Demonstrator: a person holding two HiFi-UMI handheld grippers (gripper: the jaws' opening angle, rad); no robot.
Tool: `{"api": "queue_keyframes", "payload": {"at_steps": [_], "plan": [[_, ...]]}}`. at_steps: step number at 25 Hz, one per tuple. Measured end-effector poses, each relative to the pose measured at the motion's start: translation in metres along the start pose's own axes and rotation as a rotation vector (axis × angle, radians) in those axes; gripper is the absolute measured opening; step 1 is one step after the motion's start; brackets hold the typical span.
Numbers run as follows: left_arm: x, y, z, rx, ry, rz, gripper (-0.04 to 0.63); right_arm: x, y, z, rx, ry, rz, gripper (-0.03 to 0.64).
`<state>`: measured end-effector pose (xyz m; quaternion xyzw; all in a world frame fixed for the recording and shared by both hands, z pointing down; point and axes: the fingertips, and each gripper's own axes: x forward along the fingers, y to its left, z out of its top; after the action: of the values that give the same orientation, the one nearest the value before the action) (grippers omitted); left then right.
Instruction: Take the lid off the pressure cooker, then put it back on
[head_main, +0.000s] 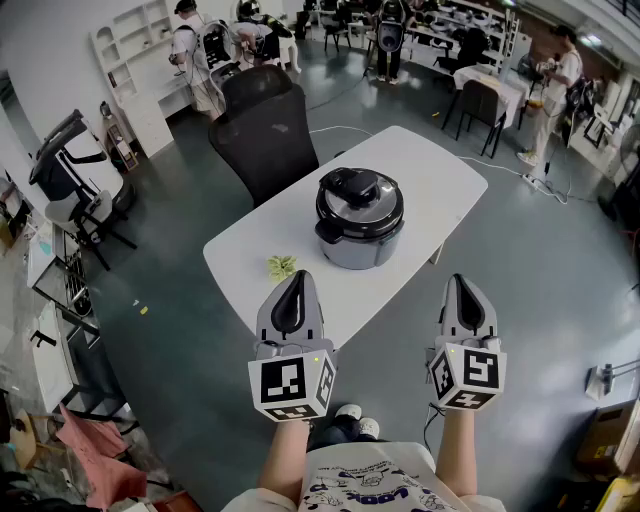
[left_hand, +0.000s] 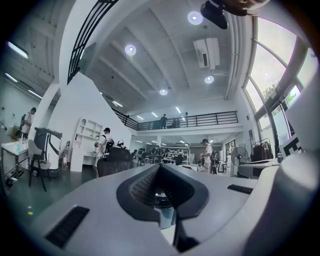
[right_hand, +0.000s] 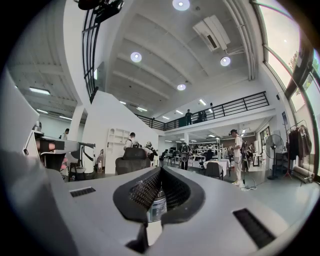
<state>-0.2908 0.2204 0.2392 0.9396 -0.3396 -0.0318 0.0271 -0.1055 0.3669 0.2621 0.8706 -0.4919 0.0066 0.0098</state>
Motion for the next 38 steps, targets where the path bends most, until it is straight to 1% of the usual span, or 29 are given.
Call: {"api": "queue_keyframes", "payload": {"at_steps": [12,18,22,23,25,28,31,38], "plan": [[0.021,0.000,-0.005,0.000,0.013,-0.008,0.014,0.018,-0.006,-0.004,0.003,0.011,-0.005,0.011],[0.037,0.010,-0.014,-0.034,0.017,0.007,0.014,0.034,-0.006,-0.013,0.008,0.020,-0.001,0.015],[0.053,0.020,-0.024,-0.066,0.025,0.013,0.022,0.051,-0.001,-0.019,0.011,0.028,0.030,0.118],[0.058,0.021,-0.026,-0.071,0.026,0.013,0.046,0.056,-0.001,-0.021,0.010,0.030,0.035,0.144],[0.070,0.021,-0.030,-0.082,0.029,0.007,0.117,0.067,-0.002,-0.022,0.005,0.034,0.044,0.195],[0.084,0.025,-0.036,-0.097,0.029,-0.001,0.175,0.081,0.000,-0.027,0.008,0.038,0.056,0.254],[0.093,0.034,-0.041,-0.100,0.026,-0.002,0.205,0.092,0.007,-0.033,0.013,0.040,0.065,0.268],[0.114,0.044,-0.044,-0.103,0.048,0.017,0.210,0.117,0.008,-0.033,0.005,0.063,0.092,0.281]]}}
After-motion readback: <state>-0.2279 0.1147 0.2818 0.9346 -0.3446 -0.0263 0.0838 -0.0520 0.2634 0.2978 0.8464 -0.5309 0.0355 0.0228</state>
